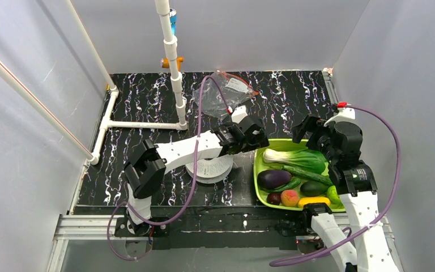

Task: Place the food in the zip-top bag and seal the zipper
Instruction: Move the distractor to the center of the board.

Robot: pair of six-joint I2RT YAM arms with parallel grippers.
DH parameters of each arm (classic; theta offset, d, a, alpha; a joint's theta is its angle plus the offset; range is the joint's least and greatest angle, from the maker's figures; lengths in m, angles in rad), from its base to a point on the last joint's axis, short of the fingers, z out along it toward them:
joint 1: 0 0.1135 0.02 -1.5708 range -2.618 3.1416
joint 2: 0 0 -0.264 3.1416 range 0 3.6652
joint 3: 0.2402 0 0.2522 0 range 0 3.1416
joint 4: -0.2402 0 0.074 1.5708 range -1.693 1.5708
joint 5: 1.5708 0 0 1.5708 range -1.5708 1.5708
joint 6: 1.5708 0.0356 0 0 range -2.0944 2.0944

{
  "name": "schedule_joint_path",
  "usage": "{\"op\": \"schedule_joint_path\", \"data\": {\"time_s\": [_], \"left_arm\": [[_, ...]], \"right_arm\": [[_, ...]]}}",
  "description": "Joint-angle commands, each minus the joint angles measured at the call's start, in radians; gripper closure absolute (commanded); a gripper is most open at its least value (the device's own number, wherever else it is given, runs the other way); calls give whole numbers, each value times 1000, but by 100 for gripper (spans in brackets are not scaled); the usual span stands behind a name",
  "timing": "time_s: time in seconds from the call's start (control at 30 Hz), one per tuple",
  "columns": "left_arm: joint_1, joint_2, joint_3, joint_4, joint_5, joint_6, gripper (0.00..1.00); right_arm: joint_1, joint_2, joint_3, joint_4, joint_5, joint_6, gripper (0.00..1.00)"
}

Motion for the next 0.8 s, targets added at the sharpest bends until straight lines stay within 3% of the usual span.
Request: {"op": "schedule_joint_path", "data": {"time_s": [0.0,0.17,0.3,0.63,0.77], "left_arm": [[24,33,70,-142,-34,-48,1],[79,124,158,-264,38,-79,0],[105,130,149,-331,-3,-70,1],[203,-247,-312,-343,-193,-78,0],[308,-471,-476,-331,-292,77,1]], "right_arm": [[4,3,38,10,3,-14,0],[4,-1,28,18,4,-6,0],[4,3,31,11,0,-4,0],[3,5,15,31,-21,10,0],[5,21,-5,54,-54,29,0]]}}
